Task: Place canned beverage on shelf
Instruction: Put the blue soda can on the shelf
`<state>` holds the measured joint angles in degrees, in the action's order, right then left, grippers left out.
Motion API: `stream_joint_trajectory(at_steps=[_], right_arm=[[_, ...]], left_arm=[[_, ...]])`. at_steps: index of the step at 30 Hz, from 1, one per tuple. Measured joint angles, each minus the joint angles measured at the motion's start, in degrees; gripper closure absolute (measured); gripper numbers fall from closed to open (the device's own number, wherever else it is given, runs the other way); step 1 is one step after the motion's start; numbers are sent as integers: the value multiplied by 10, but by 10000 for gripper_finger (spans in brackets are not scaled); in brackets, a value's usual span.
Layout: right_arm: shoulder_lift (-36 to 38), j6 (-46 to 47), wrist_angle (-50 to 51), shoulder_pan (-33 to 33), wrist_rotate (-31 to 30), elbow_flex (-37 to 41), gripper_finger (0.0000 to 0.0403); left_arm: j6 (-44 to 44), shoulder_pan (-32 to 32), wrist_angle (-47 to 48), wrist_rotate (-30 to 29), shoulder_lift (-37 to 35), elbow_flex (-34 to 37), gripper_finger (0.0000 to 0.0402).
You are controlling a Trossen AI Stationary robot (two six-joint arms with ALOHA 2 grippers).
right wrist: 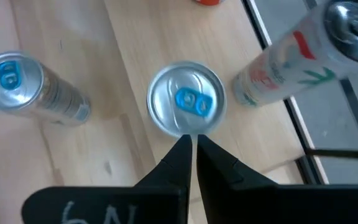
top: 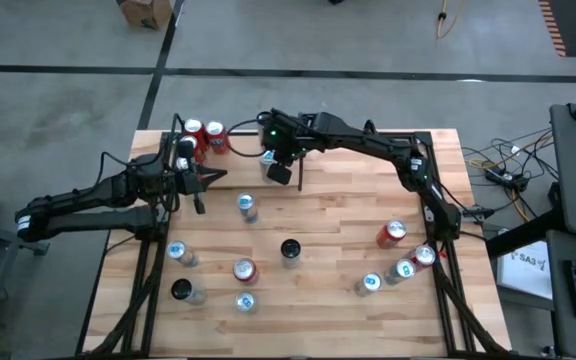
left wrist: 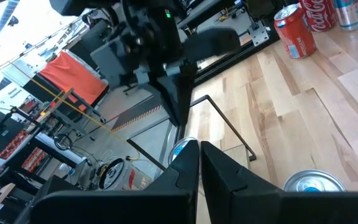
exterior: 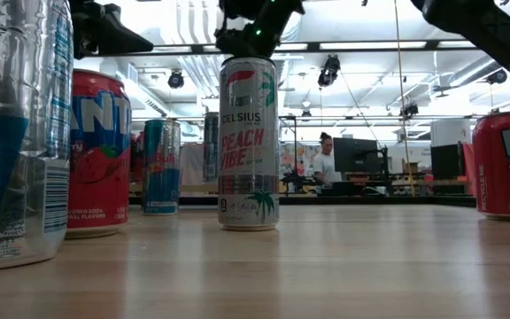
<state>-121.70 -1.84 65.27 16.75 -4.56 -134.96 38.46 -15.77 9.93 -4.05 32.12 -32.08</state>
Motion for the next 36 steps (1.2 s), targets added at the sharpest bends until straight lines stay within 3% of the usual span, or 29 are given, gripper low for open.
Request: stream_joint_trajectory(at_steps=[6, 20, 30, 36], right_arm=[[-6, 14, 39, 0, 0, 1, 390], [-57, -28, -94, -5, 47, 2, 390], [-42, -46, -76, -5, 46, 2, 390], [-31, -45, -77, 7, -17, 2, 390]], left_arm=[[0, 0, -1, 0, 0, 0, 402], [0, 0, -1, 0, 0, 0, 402], [0, 0, -1, 0, 0, 0, 402], [0, 0, -1, 0, 0, 0, 402]])
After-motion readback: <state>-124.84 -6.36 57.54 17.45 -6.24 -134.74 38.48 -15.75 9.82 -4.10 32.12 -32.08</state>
